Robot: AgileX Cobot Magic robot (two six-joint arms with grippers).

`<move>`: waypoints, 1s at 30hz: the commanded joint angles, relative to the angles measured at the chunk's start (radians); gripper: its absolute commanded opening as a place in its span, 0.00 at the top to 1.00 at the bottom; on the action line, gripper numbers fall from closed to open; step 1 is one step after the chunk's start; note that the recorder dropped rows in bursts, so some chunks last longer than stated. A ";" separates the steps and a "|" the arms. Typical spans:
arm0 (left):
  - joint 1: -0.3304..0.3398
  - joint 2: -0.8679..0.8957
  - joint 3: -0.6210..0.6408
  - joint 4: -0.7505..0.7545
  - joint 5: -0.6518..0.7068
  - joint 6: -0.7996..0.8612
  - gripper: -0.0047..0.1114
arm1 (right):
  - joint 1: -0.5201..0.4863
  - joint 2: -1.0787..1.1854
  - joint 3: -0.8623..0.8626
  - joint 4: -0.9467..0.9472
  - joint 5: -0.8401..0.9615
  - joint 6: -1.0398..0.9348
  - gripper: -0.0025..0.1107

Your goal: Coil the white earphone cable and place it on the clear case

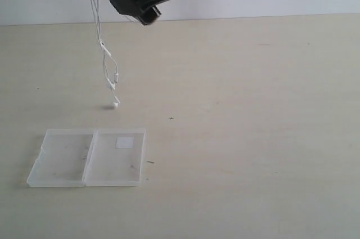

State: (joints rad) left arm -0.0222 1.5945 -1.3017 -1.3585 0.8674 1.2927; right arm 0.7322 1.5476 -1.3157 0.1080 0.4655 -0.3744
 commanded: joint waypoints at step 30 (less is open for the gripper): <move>0.002 -0.010 -0.070 -0.003 0.210 -0.100 0.96 | 0.001 -0.075 0.002 0.054 0.209 0.309 0.48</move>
State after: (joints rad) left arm -0.0222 1.5945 -1.3655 -1.3003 1.0843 1.1993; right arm 0.7322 1.4791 -1.3157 0.1257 0.6828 -0.0245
